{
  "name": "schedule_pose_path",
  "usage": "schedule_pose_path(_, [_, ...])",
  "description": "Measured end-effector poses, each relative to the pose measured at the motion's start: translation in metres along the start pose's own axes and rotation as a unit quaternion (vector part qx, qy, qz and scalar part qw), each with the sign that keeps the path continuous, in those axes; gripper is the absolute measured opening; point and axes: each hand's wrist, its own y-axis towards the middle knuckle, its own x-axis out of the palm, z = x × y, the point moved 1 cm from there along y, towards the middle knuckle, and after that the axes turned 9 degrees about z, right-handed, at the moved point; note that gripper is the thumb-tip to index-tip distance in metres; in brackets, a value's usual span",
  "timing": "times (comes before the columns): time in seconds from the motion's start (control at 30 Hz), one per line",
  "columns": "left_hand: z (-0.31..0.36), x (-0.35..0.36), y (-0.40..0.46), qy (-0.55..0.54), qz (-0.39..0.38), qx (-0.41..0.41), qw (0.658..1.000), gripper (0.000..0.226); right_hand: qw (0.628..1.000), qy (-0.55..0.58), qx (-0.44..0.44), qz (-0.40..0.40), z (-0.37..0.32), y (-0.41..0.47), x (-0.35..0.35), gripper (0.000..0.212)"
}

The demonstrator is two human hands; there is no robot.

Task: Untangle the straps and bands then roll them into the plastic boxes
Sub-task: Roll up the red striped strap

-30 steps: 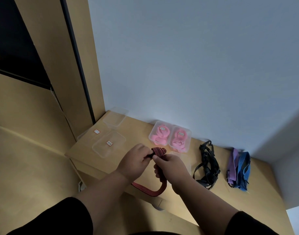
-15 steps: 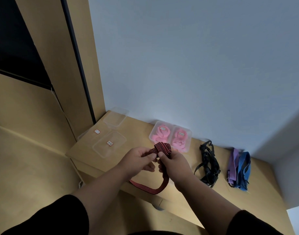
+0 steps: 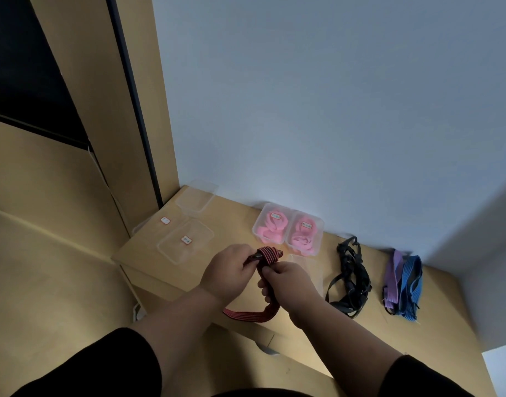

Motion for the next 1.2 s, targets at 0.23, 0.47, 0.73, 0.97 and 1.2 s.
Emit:
schedule_pose_path(0.23, [-0.003,-0.001,-0.006,-0.009,0.008,0.105,0.994,0.035,0.995,0.091,0.045,0.019,-0.004,-0.005,0.0,0.045])
schedule_pose_path(0.47, [0.004,-0.006,-0.01,-0.192,-0.047,-0.115,0.973,0.034,0.989,0.143,0.017,0.04,-0.007,-0.004,-0.003,0.036])
schedule_pose_path(0.73, [0.004,-0.004,-0.002,-0.389,-0.072,-0.297,0.869,0.017,0.998,0.063,-0.028,0.01,-0.006,-0.006,-0.002,0.032])
schedule_pose_path(0.97, [0.002,-0.009,0.001,-0.049,0.009,-0.047,0.998,0.003,0.991,0.125,0.043,-0.009,0.0,-0.003,0.004,0.027])
schedule_pose_path(1.2, [-0.011,-0.004,0.0,0.03,0.028,0.202,0.979,0.014,0.98,0.179,0.086,-0.013,-0.002,-0.002,0.003,0.046])
